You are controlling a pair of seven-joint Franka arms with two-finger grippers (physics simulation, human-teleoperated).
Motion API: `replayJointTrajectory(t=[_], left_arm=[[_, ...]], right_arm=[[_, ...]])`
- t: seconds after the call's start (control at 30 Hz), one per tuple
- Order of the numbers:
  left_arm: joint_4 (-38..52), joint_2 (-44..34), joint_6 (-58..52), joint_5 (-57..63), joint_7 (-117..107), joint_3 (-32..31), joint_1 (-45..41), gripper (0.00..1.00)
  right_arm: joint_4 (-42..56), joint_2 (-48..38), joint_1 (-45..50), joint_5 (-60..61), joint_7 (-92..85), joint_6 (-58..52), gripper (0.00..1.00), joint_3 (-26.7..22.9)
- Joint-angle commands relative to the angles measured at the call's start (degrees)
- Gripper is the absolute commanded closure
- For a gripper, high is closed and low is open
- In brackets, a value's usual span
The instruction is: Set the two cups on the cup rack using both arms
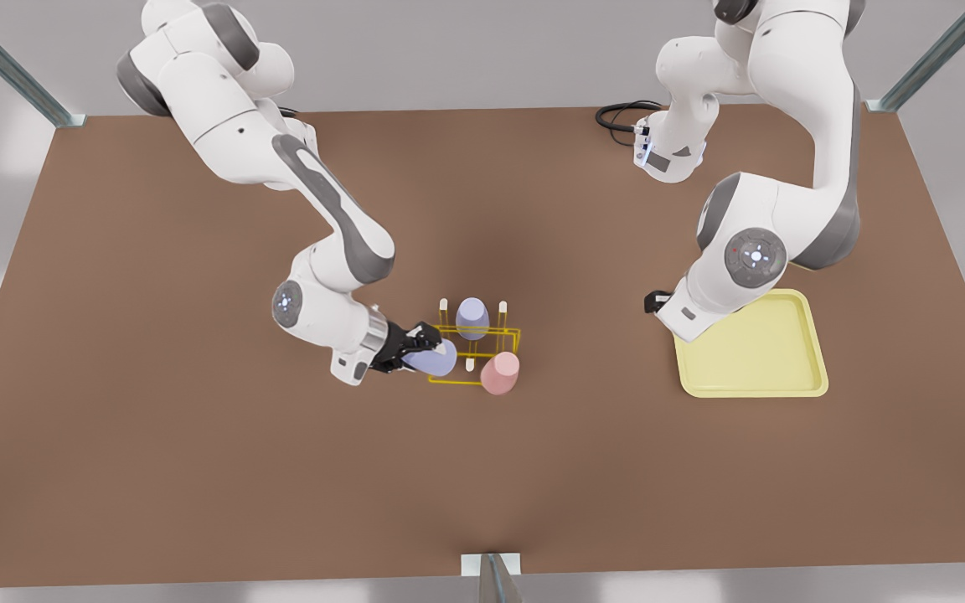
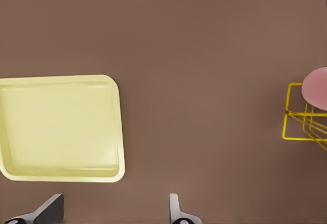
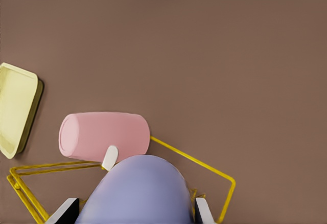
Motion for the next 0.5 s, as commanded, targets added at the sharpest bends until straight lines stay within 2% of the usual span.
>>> replayJointTrajectory(t=[0.0,0.03,0.27,0.3,0.33,0.37,0.4,0.47], left_arm=[[0.03,-0.03,-0.03,0.01,9.72,-0.02,0.00,0.00],[0.03,-0.03,-0.03,0.01,9.72,-0.02,0.00,0.00],[0.03,-0.03,-0.91,0.01,9.54,-0.02,-0.18,0.00],[0.03,-0.03,-1.18,0.01,9.54,-0.02,-0.26,0.00],[0.11,-0.03,-1.18,0.01,9.63,-0.02,-0.26,0.00],[0.11,-0.03,-1.18,0.01,9.63,-0.02,-0.26,0.00],[0.11,-0.03,-1.18,0.01,9.63,-0.02,-0.18,0.00],[0.73,-0.03,-3.55,0.01,9.54,-0.20,-0.26,0.00]], right_arm=[[0.41,0.18,0.05,-0.11,1.03,-0.43,0.11,0.02],[0.41,0.18,0.14,-0.11,0.94,-0.43,0.00,0.02],[1.20,0.18,0.05,-0.11,0.76,-0.43,0.00,-0.07],[0.68,-0.08,0.14,-1.16,0.67,-2.09,0.00,-1.30],[0.06,-0.96,1.63,-10.79,0.76,-7.35,0.00,-8.57],[2.07,-0.52,0.32,-21.88,0.50,-13.42,0.00,-13.60],[2.43,-0.35,-1.09,-26.91,0.67,-14.76,0.00,-17.20],[3.57,-3.07,-1.09,-29.55,0.59,-19.41,0.00,-25.55]])
